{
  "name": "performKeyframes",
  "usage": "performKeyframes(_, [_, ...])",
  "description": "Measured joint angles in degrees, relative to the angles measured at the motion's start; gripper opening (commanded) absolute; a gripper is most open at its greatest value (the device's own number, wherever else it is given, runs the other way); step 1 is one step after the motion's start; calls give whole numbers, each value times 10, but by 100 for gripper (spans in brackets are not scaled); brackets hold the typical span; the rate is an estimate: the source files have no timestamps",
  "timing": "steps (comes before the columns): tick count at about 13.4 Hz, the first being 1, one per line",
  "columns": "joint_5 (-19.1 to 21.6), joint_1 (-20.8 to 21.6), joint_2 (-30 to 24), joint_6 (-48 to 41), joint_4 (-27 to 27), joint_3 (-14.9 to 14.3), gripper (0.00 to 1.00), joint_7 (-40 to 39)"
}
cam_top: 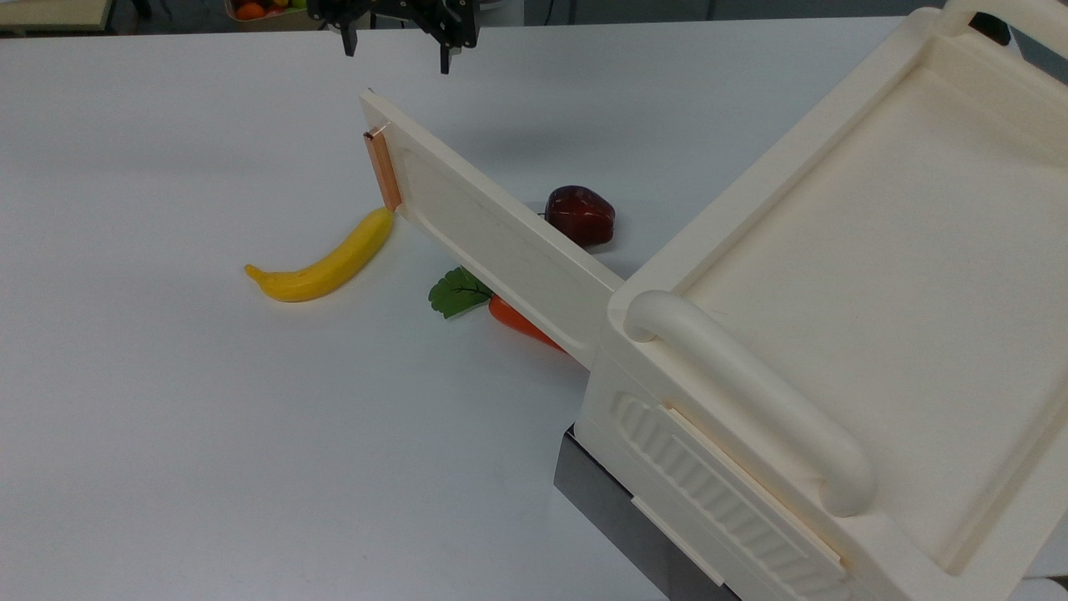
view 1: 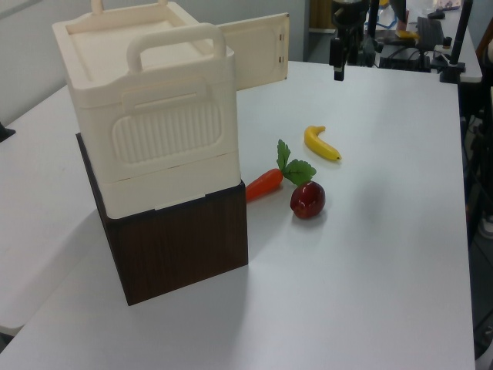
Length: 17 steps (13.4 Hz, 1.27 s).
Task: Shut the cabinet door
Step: 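Move the gripper down toward the edge of the open cream door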
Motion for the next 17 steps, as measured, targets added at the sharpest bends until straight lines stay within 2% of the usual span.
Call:
performKeyframes(4, [0,0,0,0,0,0,0,0])
performKeyframes(13, [0,0,1,0,5,0,0,-1])
performKeyframes(17, [2,0,2,0,59,0,0,-1])
